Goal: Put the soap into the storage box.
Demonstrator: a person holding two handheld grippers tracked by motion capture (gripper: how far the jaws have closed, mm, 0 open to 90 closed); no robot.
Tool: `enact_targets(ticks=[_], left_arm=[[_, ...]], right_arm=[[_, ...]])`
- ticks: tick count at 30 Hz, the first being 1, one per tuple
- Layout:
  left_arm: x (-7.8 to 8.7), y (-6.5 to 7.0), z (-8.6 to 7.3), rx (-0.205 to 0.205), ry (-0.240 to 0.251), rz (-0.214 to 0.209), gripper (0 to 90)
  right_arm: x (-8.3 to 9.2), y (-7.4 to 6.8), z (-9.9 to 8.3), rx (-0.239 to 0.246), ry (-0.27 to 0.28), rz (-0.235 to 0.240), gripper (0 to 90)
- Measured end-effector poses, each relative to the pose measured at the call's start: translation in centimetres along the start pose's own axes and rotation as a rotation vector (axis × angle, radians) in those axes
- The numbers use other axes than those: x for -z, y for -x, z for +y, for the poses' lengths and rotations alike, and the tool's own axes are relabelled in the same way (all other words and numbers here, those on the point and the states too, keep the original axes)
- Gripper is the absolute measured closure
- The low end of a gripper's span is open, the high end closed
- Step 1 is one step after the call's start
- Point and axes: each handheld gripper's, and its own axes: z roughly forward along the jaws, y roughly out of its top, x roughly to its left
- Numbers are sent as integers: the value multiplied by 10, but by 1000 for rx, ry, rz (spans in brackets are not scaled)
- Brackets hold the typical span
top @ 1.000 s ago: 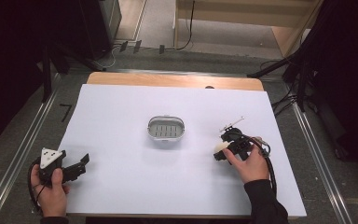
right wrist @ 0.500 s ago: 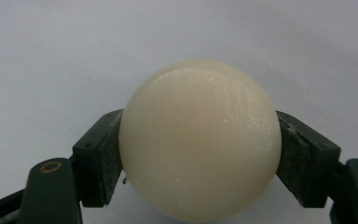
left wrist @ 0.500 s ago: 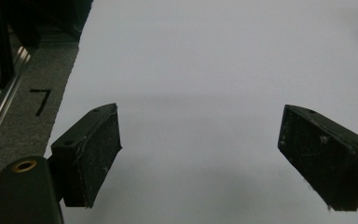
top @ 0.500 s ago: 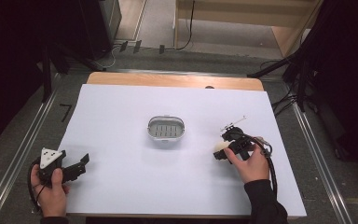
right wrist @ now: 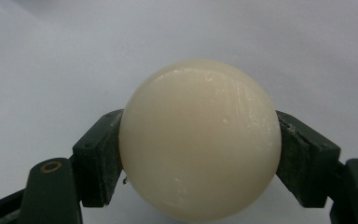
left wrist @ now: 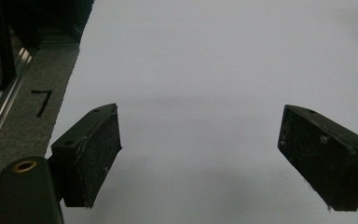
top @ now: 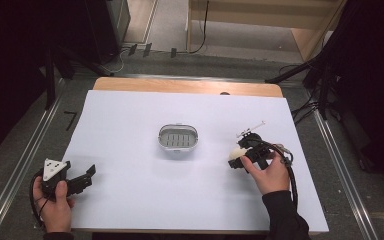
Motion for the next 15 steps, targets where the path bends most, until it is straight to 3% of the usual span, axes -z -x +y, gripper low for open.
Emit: enact_targets(ticks=[15], left_arm=[[0,0,0,0,-1,-1,141]], right_arm=[[5,-15,20,37,8,12,255]])
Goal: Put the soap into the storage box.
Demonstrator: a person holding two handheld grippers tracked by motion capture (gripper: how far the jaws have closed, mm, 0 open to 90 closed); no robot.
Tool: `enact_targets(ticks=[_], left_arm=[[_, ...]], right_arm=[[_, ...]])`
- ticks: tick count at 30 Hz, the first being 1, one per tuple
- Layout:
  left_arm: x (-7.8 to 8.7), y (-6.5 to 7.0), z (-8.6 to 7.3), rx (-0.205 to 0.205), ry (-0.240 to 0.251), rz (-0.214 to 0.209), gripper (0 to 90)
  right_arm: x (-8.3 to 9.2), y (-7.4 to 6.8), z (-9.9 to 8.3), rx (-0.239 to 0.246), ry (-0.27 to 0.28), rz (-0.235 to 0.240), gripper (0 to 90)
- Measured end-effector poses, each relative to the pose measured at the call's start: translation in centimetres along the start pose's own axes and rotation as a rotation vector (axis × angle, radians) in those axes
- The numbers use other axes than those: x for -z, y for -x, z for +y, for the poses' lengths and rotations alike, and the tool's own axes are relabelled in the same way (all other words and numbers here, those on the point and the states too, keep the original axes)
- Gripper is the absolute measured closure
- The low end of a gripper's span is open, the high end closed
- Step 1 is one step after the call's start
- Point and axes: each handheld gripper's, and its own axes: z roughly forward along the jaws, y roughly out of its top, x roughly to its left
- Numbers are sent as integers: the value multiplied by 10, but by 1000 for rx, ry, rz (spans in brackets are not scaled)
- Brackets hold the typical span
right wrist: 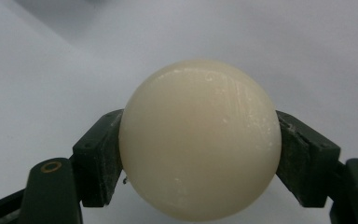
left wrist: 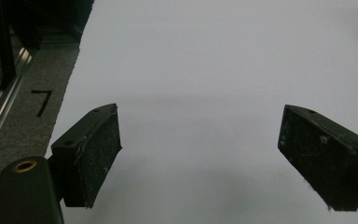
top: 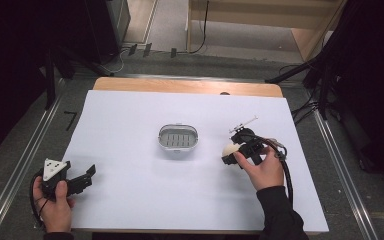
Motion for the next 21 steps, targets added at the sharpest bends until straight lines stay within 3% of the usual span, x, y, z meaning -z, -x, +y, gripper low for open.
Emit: enact_targets(ticks=[21], left_arm=[[0,0,0,3,-1,-1,141]], right_arm=[[-1,-19,24,41,7,2,255]])
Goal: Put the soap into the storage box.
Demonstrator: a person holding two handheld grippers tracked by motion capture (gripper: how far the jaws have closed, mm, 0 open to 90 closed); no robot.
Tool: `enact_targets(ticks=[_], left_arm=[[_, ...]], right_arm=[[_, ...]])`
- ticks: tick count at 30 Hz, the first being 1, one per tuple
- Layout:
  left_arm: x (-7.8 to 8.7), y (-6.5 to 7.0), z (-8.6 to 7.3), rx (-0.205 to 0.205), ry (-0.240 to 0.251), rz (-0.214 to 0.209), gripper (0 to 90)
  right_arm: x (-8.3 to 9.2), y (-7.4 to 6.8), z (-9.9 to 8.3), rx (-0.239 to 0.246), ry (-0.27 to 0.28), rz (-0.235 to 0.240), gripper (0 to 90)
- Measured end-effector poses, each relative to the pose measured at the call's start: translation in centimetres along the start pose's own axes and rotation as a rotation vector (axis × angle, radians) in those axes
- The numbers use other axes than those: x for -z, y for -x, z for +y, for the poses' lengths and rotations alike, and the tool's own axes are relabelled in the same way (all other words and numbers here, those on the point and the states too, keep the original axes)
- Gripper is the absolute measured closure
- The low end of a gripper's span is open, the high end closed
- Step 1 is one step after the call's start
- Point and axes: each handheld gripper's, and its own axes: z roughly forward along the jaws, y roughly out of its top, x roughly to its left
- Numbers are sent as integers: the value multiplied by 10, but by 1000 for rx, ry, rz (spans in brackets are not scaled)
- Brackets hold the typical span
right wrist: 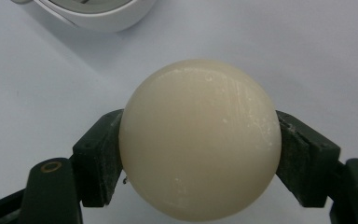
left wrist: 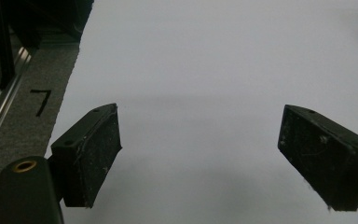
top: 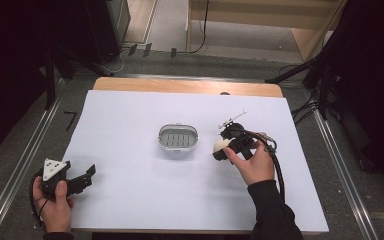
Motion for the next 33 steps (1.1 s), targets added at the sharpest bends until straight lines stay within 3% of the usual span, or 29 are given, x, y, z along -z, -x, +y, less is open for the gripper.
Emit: enact_targets(ticks=[33], left_arm=[[0,0,0,1,-1,-2,141]], right_arm=[[1,-28,41,74,13,24,255]])
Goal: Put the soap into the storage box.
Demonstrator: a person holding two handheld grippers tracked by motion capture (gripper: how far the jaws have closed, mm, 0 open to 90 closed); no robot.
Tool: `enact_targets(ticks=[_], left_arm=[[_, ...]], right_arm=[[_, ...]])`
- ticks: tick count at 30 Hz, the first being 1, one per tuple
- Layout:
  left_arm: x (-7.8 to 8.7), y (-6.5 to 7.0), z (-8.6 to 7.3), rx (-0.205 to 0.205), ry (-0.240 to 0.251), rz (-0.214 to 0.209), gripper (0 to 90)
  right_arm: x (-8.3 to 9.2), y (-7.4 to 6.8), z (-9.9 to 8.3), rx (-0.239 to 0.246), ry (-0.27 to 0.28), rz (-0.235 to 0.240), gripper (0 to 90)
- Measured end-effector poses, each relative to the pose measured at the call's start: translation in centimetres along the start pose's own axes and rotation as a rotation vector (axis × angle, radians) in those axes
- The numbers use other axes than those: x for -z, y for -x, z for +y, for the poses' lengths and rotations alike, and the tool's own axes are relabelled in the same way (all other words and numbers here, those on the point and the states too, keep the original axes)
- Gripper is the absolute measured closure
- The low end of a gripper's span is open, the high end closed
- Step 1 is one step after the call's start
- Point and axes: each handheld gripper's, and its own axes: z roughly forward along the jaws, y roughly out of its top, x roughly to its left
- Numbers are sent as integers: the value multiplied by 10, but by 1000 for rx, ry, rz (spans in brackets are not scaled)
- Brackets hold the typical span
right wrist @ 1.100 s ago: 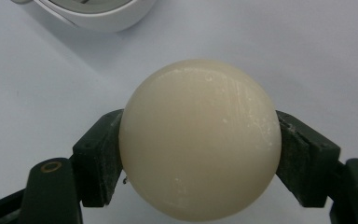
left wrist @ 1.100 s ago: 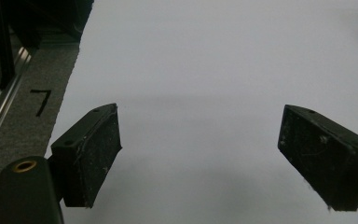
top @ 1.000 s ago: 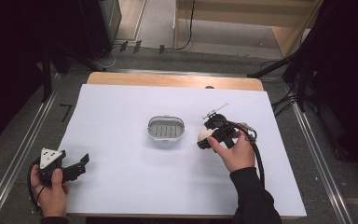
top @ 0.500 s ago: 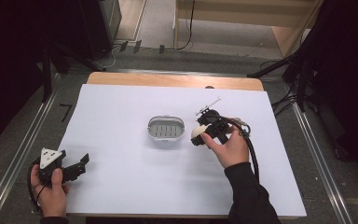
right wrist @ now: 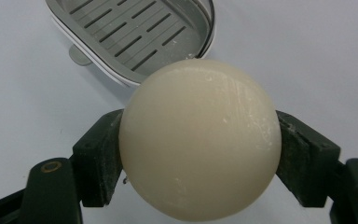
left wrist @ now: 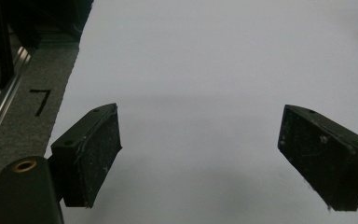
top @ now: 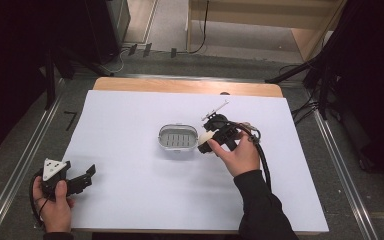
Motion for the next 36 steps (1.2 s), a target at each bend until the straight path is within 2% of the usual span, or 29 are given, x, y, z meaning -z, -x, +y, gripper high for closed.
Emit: enact_targets(ticks=[36], left_arm=[[0,0,0,2,0,-2,141]], right_arm=[[-16,-17,34,27,-11,22,255]])
